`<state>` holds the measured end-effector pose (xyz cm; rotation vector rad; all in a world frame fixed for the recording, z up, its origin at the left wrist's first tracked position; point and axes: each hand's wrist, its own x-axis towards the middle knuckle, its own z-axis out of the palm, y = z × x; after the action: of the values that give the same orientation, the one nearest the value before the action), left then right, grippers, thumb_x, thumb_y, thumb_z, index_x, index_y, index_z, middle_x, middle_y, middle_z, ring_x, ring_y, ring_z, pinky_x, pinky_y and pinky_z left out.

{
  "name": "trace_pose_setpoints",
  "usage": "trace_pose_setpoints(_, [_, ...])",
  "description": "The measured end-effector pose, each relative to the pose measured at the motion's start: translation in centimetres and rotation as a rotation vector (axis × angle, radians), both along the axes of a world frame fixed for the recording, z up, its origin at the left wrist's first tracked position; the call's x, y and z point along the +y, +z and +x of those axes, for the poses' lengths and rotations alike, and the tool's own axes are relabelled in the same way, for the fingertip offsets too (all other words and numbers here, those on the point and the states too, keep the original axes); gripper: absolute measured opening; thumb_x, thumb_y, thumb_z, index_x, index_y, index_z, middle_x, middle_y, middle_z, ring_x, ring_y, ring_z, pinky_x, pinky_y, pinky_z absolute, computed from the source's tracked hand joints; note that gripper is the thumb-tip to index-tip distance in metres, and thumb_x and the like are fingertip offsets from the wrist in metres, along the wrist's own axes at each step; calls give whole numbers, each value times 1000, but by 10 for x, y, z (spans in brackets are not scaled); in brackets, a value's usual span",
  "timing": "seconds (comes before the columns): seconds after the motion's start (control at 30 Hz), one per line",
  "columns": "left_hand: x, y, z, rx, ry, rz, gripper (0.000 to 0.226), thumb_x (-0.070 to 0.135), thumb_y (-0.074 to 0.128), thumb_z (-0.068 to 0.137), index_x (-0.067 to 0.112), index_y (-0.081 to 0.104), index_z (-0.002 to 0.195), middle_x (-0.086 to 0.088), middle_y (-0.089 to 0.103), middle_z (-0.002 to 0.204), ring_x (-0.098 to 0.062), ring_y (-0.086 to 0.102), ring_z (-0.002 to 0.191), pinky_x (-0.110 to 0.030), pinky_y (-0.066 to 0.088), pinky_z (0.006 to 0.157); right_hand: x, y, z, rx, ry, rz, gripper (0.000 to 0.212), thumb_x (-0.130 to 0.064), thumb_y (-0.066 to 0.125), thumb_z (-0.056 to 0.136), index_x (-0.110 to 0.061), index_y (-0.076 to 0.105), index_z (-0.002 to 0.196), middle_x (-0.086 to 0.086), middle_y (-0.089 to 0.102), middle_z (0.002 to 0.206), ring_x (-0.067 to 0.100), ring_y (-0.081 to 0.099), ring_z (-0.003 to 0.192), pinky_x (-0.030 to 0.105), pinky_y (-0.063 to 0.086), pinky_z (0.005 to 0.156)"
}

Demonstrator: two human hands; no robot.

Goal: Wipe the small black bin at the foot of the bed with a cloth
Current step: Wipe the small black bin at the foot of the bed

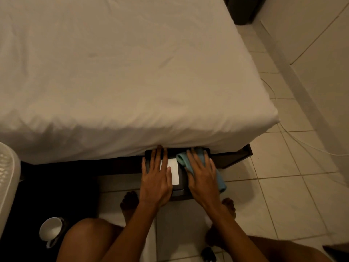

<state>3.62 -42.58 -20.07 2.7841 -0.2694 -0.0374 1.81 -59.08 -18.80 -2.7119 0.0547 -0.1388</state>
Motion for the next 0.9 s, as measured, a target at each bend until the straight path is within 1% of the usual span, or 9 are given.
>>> trace_pose_setpoints(0.1, [0, -1, -1, -10, 0, -14, 62, 37, 21, 102, 18, 3, 158, -3, -1, 167, -17, 0, 154, -48, 6, 124, 1, 3, 9, 30, -388, 156, 47, -23, 53, 94, -18, 46, 141, 10, 46, 146, 37, 28, 141, 58, 24, 114])
trace_pose_setpoints(0.13, [0, -1, -1, -10, -1, -16, 62, 37, 22, 102, 18, 3, 158, -3, -1, 167, -17, -1, 154, -48, 6, 124, 13, 6, 10, 19, -381, 136, 47, -22, 52, 93, -16, 47, 139, 11, 47, 145, 38, 28, 141, 57, 22, 115])
trace_pose_setpoints(0.27, [1, -2, -1, -8, 0, -8, 61, 35, 24, 102, 17, 6, 158, -3, 2, 167, -18, 3, 154, -49, 8, 124, 17, 0, 5, -19, -45, 30, 56, -18, 49, 89, -23, 40, 144, 5, 44, 148, 36, 25, 144, 51, 15, 118])
trace_pose_setpoints(0.33, [1, -2, -1, -8, -5, -16, 62, 35, 24, 103, 18, 4, 158, -3, -1, 167, -18, 1, 154, -48, 6, 124, 6, -1, 10, -23, -221, 88, 50, -18, 54, 90, -20, 47, 139, 10, 50, 143, 39, 33, 139, 53, 17, 116])
trace_pose_setpoints(0.4, [1, -2, -1, -20, 2, -23, 62, 35, 26, 103, 18, 5, 158, -2, 0, 167, -18, 2, 154, -47, 6, 123, 18, 4, 13, 2, -334, 102, 45, -26, 50, 91, -21, 51, 136, 10, 47, 145, 40, 30, 140, 52, 15, 116])
trace_pose_setpoints(0.53, [1, -2, -1, -10, 5, -20, 62, 34, 27, 103, 18, 5, 158, -2, 1, 167, -18, 3, 154, -48, 8, 124, 20, -2, 9, -12, 2, -35, 55, -35, 40, 90, -31, 39, 145, 2, 36, 154, 34, 20, 145, 51, 12, 118])
trace_pose_setpoints(0.67, [0, -1, -1, -8, 9, -37, 62, 34, 27, 103, 19, 3, 158, -1, -1, 167, -16, 0, 154, -48, 8, 124, 10, 0, 15, 28, -357, 37, 47, -33, 46, 89, -23, 52, 134, 8, 46, 147, 40, 28, 141, 55, 18, 115])
trace_pose_setpoints(0.83, [1, -2, -1, -1, 13, -46, 62, 35, 27, 102, 19, 6, 158, -1, 2, 167, -16, 3, 154, -48, 10, 124, 6, -2, 8, -5, 1, -35, 55, -35, 42, 91, -29, 38, 146, 4, 37, 153, 32, 23, 144, 49, 14, 118])
trace_pose_setpoints(0.9, [1, -2, -1, -2, 13, -52, 62, 35, 26, 102, 20, 5, 158, 0, 0, 167, -15, 2, 154, -47, 7, 124, -15, -4, 15, -13, -194, 39, 52, -35, 46, 94, -27, 39, 144, 4, 37, 153, 30, 25, 144, 51, 23, 117])
